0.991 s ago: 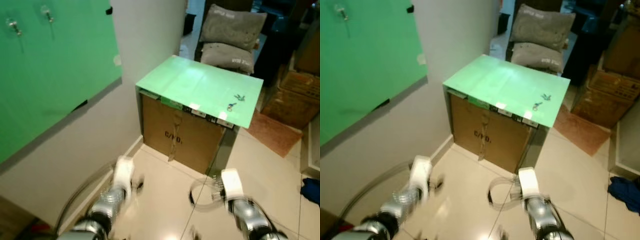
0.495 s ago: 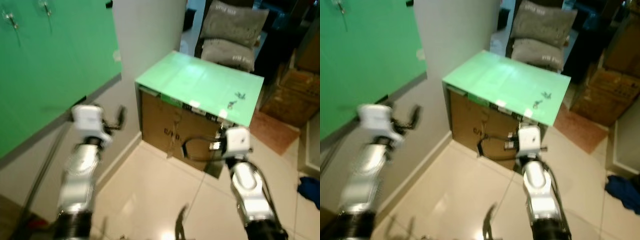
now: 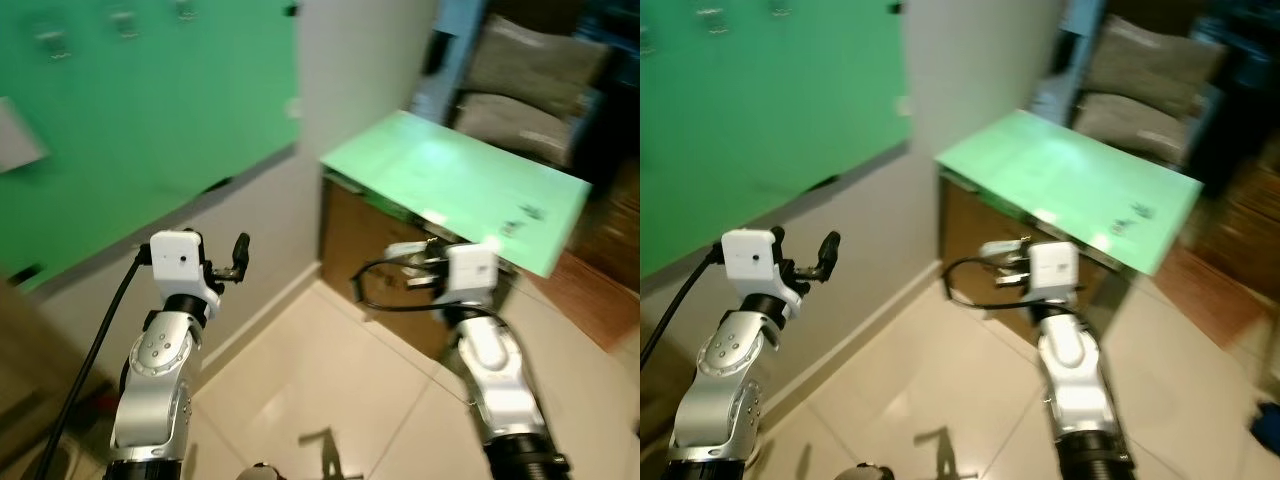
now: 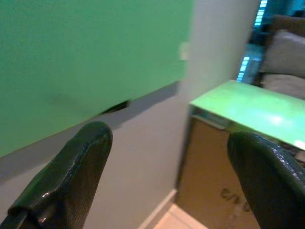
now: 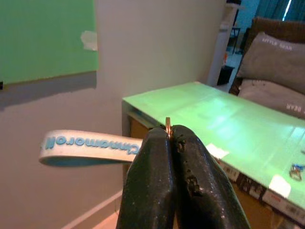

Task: Hang keys on a hook

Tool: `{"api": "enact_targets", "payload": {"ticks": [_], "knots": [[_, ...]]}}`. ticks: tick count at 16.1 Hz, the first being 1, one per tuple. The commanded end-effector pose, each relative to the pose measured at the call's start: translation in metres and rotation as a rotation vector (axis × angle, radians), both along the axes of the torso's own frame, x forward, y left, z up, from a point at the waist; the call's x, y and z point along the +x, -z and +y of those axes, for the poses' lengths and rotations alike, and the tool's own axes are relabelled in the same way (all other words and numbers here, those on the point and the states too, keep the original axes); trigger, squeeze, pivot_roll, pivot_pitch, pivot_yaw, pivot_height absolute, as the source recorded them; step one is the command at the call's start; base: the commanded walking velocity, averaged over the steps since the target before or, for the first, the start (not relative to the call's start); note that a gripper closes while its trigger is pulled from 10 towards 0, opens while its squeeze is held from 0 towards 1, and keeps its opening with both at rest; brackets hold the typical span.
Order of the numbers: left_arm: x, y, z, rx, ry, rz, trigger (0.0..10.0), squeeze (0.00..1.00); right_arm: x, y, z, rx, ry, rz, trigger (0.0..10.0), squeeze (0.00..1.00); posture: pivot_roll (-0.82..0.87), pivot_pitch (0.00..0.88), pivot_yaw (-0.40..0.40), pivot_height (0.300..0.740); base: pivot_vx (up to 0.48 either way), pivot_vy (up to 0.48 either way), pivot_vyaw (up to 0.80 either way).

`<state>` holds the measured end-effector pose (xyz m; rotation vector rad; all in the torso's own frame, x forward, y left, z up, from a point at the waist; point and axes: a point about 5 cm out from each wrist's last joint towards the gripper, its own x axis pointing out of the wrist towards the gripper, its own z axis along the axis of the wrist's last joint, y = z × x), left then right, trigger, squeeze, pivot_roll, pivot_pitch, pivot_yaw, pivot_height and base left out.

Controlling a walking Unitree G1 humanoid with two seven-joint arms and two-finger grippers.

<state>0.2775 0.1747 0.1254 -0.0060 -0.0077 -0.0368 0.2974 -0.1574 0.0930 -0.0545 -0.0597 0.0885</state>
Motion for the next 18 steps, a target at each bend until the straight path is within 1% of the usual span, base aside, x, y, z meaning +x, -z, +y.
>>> {"api": "enact_targets", "payload": {"ticks": [1, 4, 5, 7, 9, 10, 11, 13, 14, 15, 16, 17, 18], "knots": [[-0.002, 0.003, 0.005, 0.011, -0.026, 0.021, 10.0, 0.00, 0.001, -0.002, 0.001, 0.009, -0.004, 0.001, 0.0, 0.00, 0.07, 0.000, -0.018, 0.740, 0.000, 0.000, 0.70], [-0.008, 0.010, 0.010, 0.030, -0.120, 0.066, 10.0, 0.00, 0.003, -0.002, 0.008, 0.014, -0.051, 0.025, 0.0, 0.00, 0.07, 0.000, -0.040, 0.740, 0.000, -0.480, 0.68], [-0.008, 0.010, 0.009, 0.026, -0.135, 0.067, 10.0, 0.00, 0.003, 0.000, 0.010, 0.015, -0.066, 0.035, 0.0, 0.00, 0.09, 0.000, -0.048, 0.740, 0.000, -0.480, 0.67], [-0.007, 0.008, 0.009, 0.050, -0.144, 0.059, 10.0, 0.00, 0.006, -0.002, 0.016, 0.037, -0.093, 0.031, 0.0, 0.00, 0.10, 0.000, -0.053, 0.740, 0.000, -0.480, 0.67], [-0.006, 0.006, 0.012, 0.055, -0.158, 0.052, 10.0, 0.00, 0.007, -0.001, 0.022, 0.051, -0.112, 0.035, 0.0, 0.00, 0.12, 0.000, -0.060, 0.740, 0.000, -0.480, 0.67], [-0.006, 0.005, 0.014, 0.063, -0.166, 0.049, 10.0, 0.00, 0.008, -0.001, 0.025, 0.049, -0.124, 0.041, 0.0, 0.00, 0.12, 0.000, -0.062, 0.740, 0.000, 0.000, 0.66], [-0.005, 0.005, 0.014, 0.039, -0.170, 0.056, 10.0, 0.00, 0.009, 0.000, 0.027, 0.048, -0.130, 0.045, 0.0, 0.00, 0.13, 0.000, -0.063, 0.740, 0.000, 0.000, 0.67], [-0.003, 0.006, 0.014, 0.062, -0.174, 0.064, 10.0, 0.00, 0.011, 0.001, 0.028, 0.046, -0.136, 0.052, 0.0, 0.00, 0.13, 0.000, -0.063, 0.740, 0.000, 0.000, 0.67], [-0.002, 0.011, 0.012, -0.061, -0.177, 0.098, 10.0, 0.00, 0.013, 0.001, 0.030, 0.046, -0.145, 0.057, 0.0, 0.00, 0.13, 0.000, -0.064, 0.740, 0.000, 0.000, 0.67], [-0.002, 0.016, 0.014, -0.078, -0.178, 0.118, 10.0, 0.00, 0.013, 0.001, 0.032, 0.046, -0.152, 0.062, 0.0, 0.00, 0.13, 0.000, -0.064, 0.740, 0.000, 0.000, 0.66], [-0.003, 0.017, 0.014, -0.018, -0.167, 0.112, 10.0, 0.00, 0.012, 0.003, 0.033, 0.045, -0.158, 0.070, 0.0, 0.00, 0.12, 0.000, -0.064, 0.740, 0.000, 0.000, 0.66], [-0.008, 0.017, 0.014, 0.059, -0.157, 0.092, 10.0, 0.00, 0.008, 0.006, 0.031, 0.058, -0.140, 0.085, 0.0, 0.00, 0.12, 0.000, -0.068, 0.740, 0.000, 0.000, 0.66], [-0.011, 0.014, 0.013, 0.112, -0.147, 0.063, 10.0, 0.00, 0.003, 0.010, 0.030, 0.059, -0.134, 0.092, 0.0, 0.00, 0.12, 0.000, -0.066, 0.740, 0.000, 0.000, 0.66]]}}
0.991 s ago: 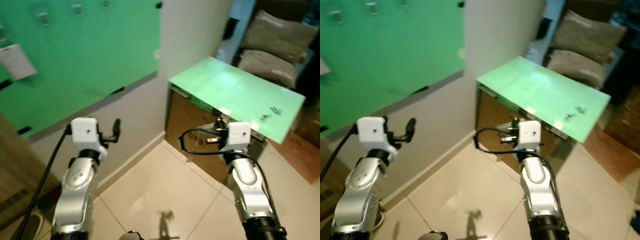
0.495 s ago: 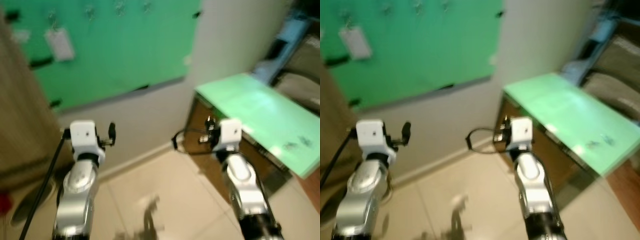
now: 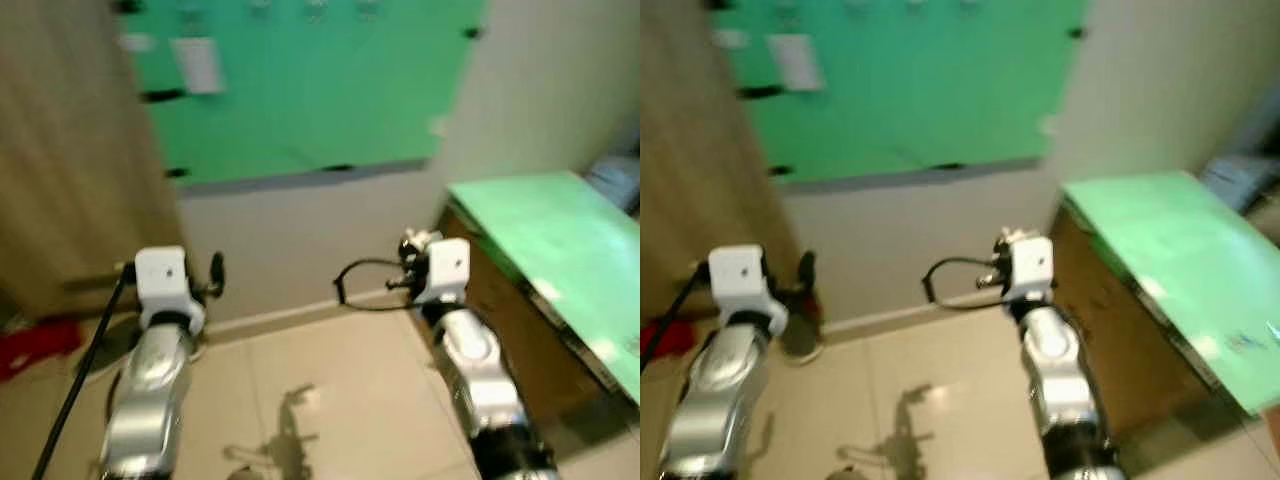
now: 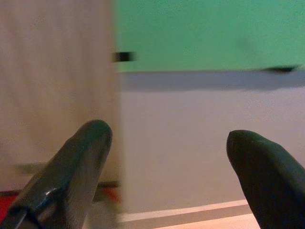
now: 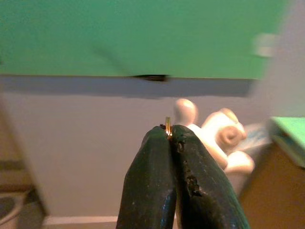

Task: Hang keys on a hook

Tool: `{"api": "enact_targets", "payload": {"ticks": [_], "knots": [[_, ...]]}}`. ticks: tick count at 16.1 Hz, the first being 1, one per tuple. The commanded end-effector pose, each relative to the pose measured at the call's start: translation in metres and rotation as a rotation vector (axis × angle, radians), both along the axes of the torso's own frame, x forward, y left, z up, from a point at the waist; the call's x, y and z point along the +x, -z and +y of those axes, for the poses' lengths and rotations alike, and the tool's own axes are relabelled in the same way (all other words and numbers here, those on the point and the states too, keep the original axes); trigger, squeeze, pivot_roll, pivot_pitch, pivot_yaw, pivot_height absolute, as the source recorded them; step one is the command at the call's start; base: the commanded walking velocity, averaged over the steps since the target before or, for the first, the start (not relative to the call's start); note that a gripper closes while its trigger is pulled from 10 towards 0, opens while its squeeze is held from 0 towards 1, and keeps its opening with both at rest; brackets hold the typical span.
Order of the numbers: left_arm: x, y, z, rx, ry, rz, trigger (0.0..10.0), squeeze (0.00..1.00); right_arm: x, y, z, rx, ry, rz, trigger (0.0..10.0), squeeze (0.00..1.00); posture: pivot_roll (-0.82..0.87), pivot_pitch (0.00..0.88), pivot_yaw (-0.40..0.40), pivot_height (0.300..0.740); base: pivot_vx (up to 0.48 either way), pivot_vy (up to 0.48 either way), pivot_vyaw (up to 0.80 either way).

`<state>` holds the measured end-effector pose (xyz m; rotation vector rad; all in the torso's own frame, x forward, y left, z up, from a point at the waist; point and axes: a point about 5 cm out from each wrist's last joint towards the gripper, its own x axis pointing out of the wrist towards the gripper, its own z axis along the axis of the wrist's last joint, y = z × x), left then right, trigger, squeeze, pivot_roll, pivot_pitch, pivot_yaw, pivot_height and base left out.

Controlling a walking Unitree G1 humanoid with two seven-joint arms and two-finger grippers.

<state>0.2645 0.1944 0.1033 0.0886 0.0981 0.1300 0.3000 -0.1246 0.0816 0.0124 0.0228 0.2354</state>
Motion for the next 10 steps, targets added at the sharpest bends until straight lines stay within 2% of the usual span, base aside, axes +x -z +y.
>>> {"api": "enact_targets", "payload": {"ticks": [1, 3, 8, 10], "knots": [[0.000, -0.011, -0.008, 0.041, 0.032, -0.054, 10.0, 0.00, -0.005, 0.002, -0.003, -0.009, 0.009, 0.005, 0.0, 0.00, 0.12, 0.000, -0.061, 0.740, 0.000, 0.000, 0.66], [0.004, -0.019, -0.013, 0.058, 0.066, -0.081, 10.0, 0.00, -0.010, 0.008, -0.006, -0.013, 0.016, 0.018, 0.0, 0.00, 0.11, 0.000, -0.057, 0.740, 0.000, 0.000, 0.66], [0.018, -0.029, -0.021, 0.052, 0.087, -0.121, 10.0, 0.00, 0.000, -0.001, -0.009, -0.016, 0.037, -0.013, 0.0, 0.00, 0.09, 0.000, -0.036, 0.740, 0.446, 0.000, 0.64], [0.023, -0.032, -0.018, 0.056, 0.093, -0.136, 10.0, 0.00, 0.002, -0.001, -0.010, -0.013, 0.045, -0.011, 0.0, 0.00, 0.09, 0.000, -0.037, 0.740, 0.480, 0.000, 0.62]]}}
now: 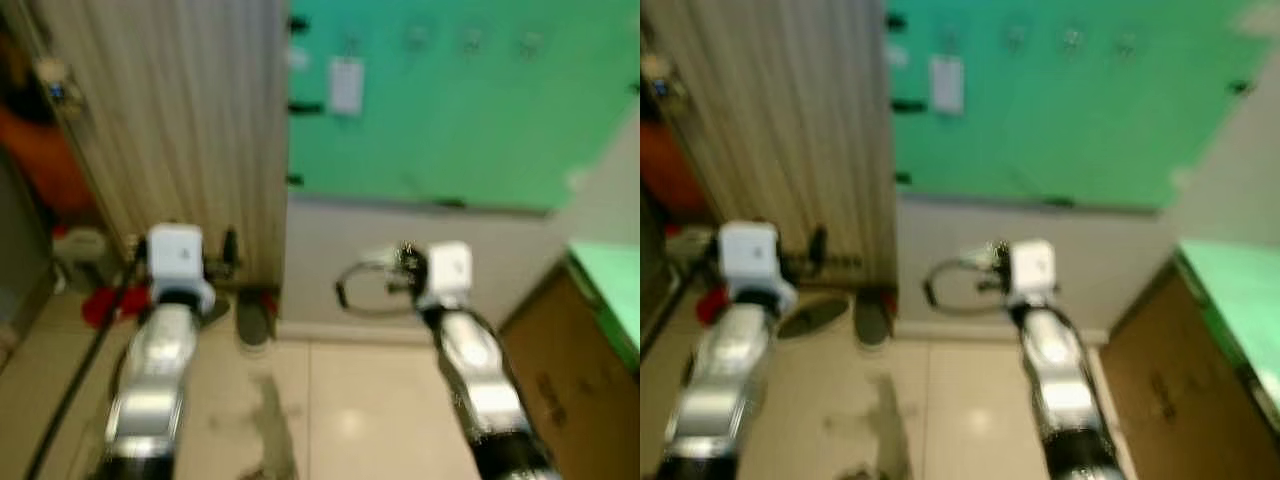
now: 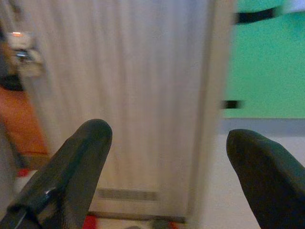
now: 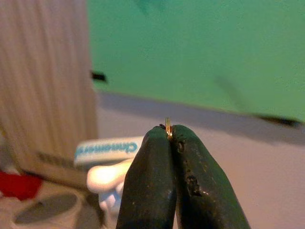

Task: Hang keys on a hook

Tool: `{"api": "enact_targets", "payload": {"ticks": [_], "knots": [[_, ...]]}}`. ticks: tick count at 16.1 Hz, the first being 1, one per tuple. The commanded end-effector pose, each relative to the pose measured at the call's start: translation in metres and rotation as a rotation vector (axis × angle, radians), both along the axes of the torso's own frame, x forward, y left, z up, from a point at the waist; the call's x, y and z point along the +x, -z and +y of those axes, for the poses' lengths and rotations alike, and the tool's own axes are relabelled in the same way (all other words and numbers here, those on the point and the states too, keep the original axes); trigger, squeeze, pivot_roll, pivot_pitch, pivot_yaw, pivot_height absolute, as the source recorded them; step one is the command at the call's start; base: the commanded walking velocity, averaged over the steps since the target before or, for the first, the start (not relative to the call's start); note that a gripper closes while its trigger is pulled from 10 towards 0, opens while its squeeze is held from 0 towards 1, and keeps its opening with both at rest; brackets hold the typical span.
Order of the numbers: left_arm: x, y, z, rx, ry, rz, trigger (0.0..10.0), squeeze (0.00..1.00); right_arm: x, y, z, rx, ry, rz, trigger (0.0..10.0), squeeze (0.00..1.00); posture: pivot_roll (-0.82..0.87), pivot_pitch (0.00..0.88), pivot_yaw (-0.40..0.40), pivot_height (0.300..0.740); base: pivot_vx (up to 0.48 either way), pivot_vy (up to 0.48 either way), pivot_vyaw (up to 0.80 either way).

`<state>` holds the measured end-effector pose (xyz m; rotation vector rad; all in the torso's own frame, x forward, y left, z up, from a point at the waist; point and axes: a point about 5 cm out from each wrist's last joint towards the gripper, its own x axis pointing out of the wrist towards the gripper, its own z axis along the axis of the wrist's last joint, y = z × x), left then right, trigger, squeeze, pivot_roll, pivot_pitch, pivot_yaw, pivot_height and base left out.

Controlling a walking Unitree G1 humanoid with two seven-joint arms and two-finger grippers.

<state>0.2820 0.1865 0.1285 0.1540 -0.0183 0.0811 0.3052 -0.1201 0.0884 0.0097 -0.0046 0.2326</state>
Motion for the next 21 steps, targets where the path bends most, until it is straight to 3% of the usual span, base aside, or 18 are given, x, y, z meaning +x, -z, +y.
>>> {"api": "enact_targets", "payload": {"ticks": [1, 3, 5, 9, 12, 17, 19, 21], "knots": [[0.006, -0.008, -0.008, -0.003, 0.037, -0.029, 10.0, 0.00, -0.002, 0.006, -0.014, -0.007, 0.050, 0.019, 0.0, 0.00, 0.09, 0.000, -0.037, 0.740, 0.480, 0.000, 0.62], [0.008, -0.010, -0.008, 0.018, 0.051, -0.040, 10.0, 0.00, 0.001, 0.007, -0.015, -0.002, 0.069, 0.038, 0.0, 0.00, 0.09, 0.000, -0.036, 0.740, 0.480, 0.000, 0.29], [0.009, -0.014, -0.011, 0.045, 0.079, -0.066, 10.0, 0.00, 0.003, -0.001, -0.013, -0.028, 0.055, -0.013, 0.0, 0.00, 0.09, 0.000, -0.036, 0.740, 0.480, 0.000, 0.00], [0.009, -0.021, -0.025, 0.083, 0.135, -0.109, 10.0, 0.00, 0.004, -0.004, -0.016, -0.045, 0.070, -0.044, 0.0, 0.00, 0.09, 0.000, -0.039, 0.740, 0.480, 0.000, 0.00], [0.008, -0.017, -0.030, 0.049, 0.159, -0.094, 10.0, 0.00, 0.002, -0.002, -0.017, -0.051, 0.073, -0.039, 0.0, 0.00, 0.08, 0.000, -0.033, 0.740, 0.000, 0.000, 0.00], [0.009, -0.018, -0.035, 0.033, 0.176, -0.101, 10.0, 0.00, 0.000, -0.009, -0.018, -0.071, 0.060, -0.071, 0.0, 0.00, 0.06, 0.000, -0.030, 0.740, 0.098, -0.415, 0.00], [0.010, -0.019, -0.035, -0.005, 0.161, -0.103, 10.0, 0.00, 0.001, -0.015, -0.015, -0.057, 0.013, -0.074, 0.0, 0.00, 0.06, 0.000, -0.031, 0.740, 0.133, -0.199, 0.00], [0.011, -0.020, -0.034, -0.002, 0.160, -0.110, 10.0, 0.00, 0.010, -0.039, 0.000, 0.002, -0.137, -0.103, 0.0, 0.00, 0.06, 0.000, -0.032, 0.740, 0.000, 0.000, 0.00]]}}
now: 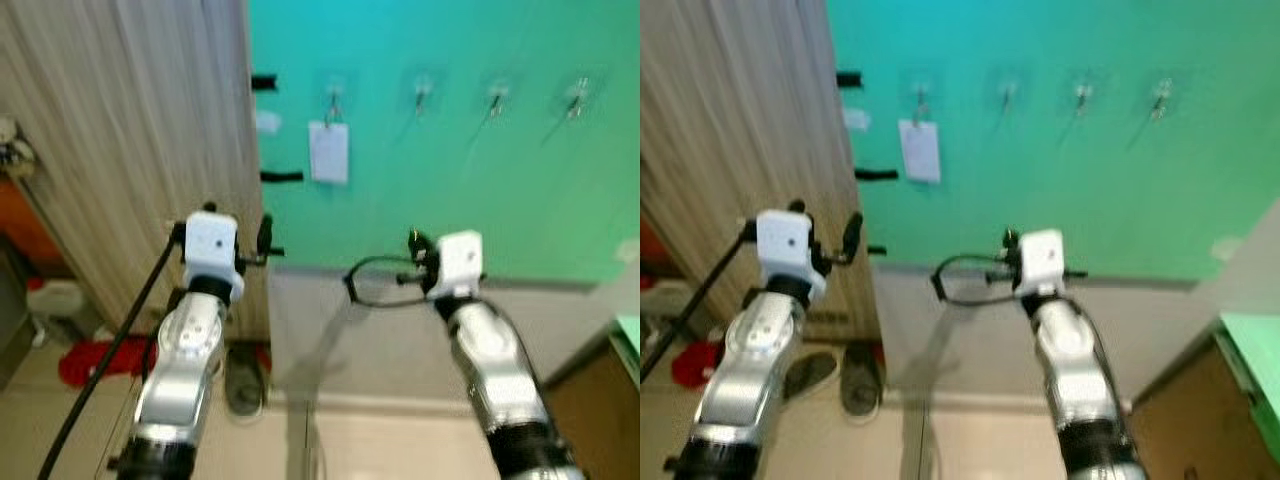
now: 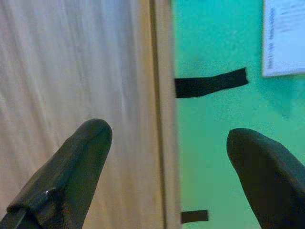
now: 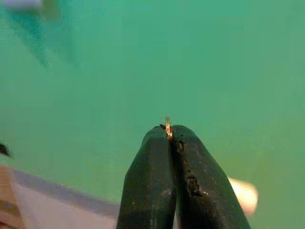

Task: Hang keys on a hook

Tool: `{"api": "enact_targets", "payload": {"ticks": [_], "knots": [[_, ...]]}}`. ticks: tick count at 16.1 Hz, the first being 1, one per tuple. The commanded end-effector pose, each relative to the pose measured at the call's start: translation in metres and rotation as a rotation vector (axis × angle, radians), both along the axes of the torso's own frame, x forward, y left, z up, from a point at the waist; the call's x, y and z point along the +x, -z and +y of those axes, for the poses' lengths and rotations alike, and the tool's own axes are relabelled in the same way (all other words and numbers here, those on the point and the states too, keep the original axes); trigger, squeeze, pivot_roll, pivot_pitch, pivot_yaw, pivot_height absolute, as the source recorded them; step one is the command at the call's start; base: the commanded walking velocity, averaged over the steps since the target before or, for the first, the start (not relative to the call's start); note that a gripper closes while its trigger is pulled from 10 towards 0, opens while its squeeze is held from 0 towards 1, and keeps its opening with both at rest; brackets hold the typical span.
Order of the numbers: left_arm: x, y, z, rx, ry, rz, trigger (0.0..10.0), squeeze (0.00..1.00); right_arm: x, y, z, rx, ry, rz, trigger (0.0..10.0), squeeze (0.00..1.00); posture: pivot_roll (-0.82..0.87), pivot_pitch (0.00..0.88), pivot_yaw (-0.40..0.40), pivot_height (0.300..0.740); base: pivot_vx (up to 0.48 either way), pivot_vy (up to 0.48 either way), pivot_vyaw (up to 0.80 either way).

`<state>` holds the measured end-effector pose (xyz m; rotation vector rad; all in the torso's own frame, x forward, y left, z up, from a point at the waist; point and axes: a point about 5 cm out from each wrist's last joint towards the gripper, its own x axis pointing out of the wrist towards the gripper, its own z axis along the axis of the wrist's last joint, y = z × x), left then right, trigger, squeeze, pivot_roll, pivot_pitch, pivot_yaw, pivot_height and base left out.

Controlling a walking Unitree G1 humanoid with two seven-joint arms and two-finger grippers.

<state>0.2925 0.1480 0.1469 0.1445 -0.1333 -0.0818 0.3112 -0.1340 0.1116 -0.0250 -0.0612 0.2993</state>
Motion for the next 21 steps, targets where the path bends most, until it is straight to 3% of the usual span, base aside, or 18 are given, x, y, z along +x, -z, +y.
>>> {"api": "enact_targets", "payload": {"ticks": [1, 3, 6, 9, 11, 14, 16, 21], "knots": [[0.001, -0.002, 0.004, 0.001, -0.010, -0.008, 10.0, 0.00, 0.007, -0.025, 0.018, 0.044, -0.114, -0.056, 0.0, 0.00, 0.06, 0.000, -0.032, 0.740, 0.000, 0.000, 0.00], [0.001, -0.004, 0.003, 0.007, -0.003, -0.019, 10.0, 0.00, 0.016, -0.055, 0.030, 0.062, -0.251, -0.097, 0.0, 0.00, 0.07, 0.000, -0.036, 0.740, 0.000, 0.000, 0.00], [0.000, -0.008, 0.003, 0.010, -0.001, -0.038, 10.0, 0.00, 0.021, -0.086, 0.031, 0.130, -0.432, -0.073, 0.0, 0.00, 0.09, 0.000, -0.046, 0.740, 0.000, 0.000, 0.00], [-0.003, -0.007, 0.003, 0.010, -0.002, -0.039, 10.0, 0.00, 0.017, -0.092, 0.023, 0.101, -0.530, -0.033, 0.0, 0.00, 0.10, 0.000, -0.054, 0.740, 0.000, 0.000, 0.00], [-0.005, -0.006, 0.003, 0.012, -0.002, -0.039, 10.0, 0.00, 0.018, -0.095, 0.013, 0.095, -0.561, -0.017, 0.0, 0.00, 0.11, 0.000, -0.057, 0.740, 0.000, 0.000, 0.00], [-0.005, -0.006, 0.004, 0.015, 0.000, -0.040, 10.0, 0.00, 0.022, -0.109, -0.001, 0.175, -0.552, -0.017, 0.0, 0.00, 0.10, 0.000, -0.054, 0.740, 0.000, 0.000, 0.00], [-0.004, -0.007, -0.001, 0.028, 0.028, -0.049, 10.0, 0.00, 0.027, -0.111, -0.023, 0.281, -0.494, 0.003, 0.0, 0.00, 0.10, 0.000, -0.051, 0.740, 0.000, 0.000, 0.00], [-0.005, -0.006, -0.004, 0.037, 0.053, -0.044, 10.0, 0.00, 0.019, -0.100, -0.049, 0.230, -0.452, 0.058, 0.0, 0.00, 0.08, 0.000, -0.037, 0.740, 0.000, 0.000, 0.00]]}}
